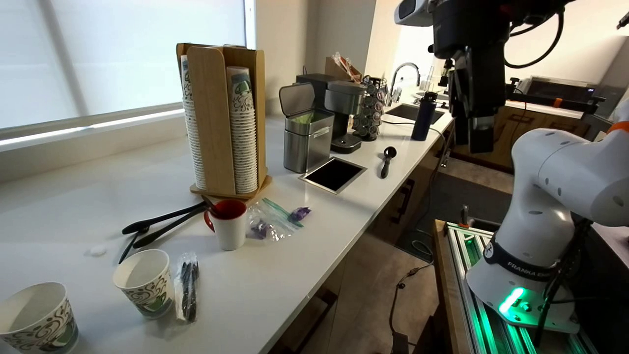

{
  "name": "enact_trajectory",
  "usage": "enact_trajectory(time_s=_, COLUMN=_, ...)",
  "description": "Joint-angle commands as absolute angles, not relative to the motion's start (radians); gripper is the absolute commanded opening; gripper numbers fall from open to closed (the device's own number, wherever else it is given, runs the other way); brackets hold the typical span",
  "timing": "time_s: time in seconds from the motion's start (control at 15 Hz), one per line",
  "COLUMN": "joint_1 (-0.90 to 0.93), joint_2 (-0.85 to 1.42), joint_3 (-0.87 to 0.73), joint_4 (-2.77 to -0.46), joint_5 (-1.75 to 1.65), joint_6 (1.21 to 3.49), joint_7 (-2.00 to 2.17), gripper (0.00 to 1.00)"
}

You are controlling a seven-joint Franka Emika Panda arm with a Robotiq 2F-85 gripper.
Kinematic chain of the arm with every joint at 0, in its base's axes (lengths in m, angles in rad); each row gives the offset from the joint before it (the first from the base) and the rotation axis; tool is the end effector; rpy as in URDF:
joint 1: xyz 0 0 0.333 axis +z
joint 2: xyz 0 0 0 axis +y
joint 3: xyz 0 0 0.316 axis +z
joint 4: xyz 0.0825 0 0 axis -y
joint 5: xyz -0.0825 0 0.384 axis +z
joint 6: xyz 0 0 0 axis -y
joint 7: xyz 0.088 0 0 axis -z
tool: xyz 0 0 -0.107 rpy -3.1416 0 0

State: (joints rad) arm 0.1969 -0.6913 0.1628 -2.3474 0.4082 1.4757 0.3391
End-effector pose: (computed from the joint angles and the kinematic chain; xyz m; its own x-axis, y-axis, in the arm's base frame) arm 0.2828 0.1677 0.5588 0.9629 0.0065 -0.2699 -0.0554 -0.9737 -0.2211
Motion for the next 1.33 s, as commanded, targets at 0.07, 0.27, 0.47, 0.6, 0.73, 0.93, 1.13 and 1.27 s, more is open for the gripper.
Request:
enact_trajectory(time_s=0.07, joint_1=0.159, joint_2=-0.694, joint_3=0.189, joint_4=-2.344, joint_5=0.421, joint_6=1.465, joint_7=0.322, gripper=1.0)
enact_trajectory(time_s=0.27, joint_1=0.159, joint_2=-0.694, joint_3=0.189, joint_4=-2.344, joint_5=0.421, joint_6=1.465, joint_7=0.322, gripper=1.0)
enact_trajectory(time_s=0.47, joint_1=0.159, joint_2=-0.694, joint_3=0.189, joint_4=-2.344, joint_5=0.421, joint_6=1.465, joint_7=0.322, gripper=1.0)
enact_trajectory(time_s=0.6, joint_1=0.125, joint_2=-0.639, joint_3=0.158, joint_4=-2.299, joint_5=0.465, joint_6=1.507, joint_7=0.331, gripper=1.0)
enact_trajectory(time_s=0.73, joint_1=0.071, joint_2=-0.585, joint_3=0.153, joint_4=-2.253, joint_5=0.425, joint_6=1.6, joint_7=0.333, gripper=1.0)
enact_trajectory(time_s=0.93, joint_1=0.016, joint_2=-0.484, joint_3=0.17, joint_4=-2.172, joint_5=0.339, joint_6=1.742, joint_7=0.352, gripper=1.0)
enact_trajectory(time_s=1.13, joint_1=-0.018, joint_2=-0.388, joint_3=0.206, joint_4=-2.099, joint_5=0.193, joint_6=1.898, joint_7=0.411, gripper=1.0)
enact_trajectory(time_s=1.27, joint_1=-0.025, joint_2=-0.323, joint_3=0.233, joint_4=-2.063, joint_5=0.098, joint_6=2.024, joint_7=0.485, gripper=1.0)
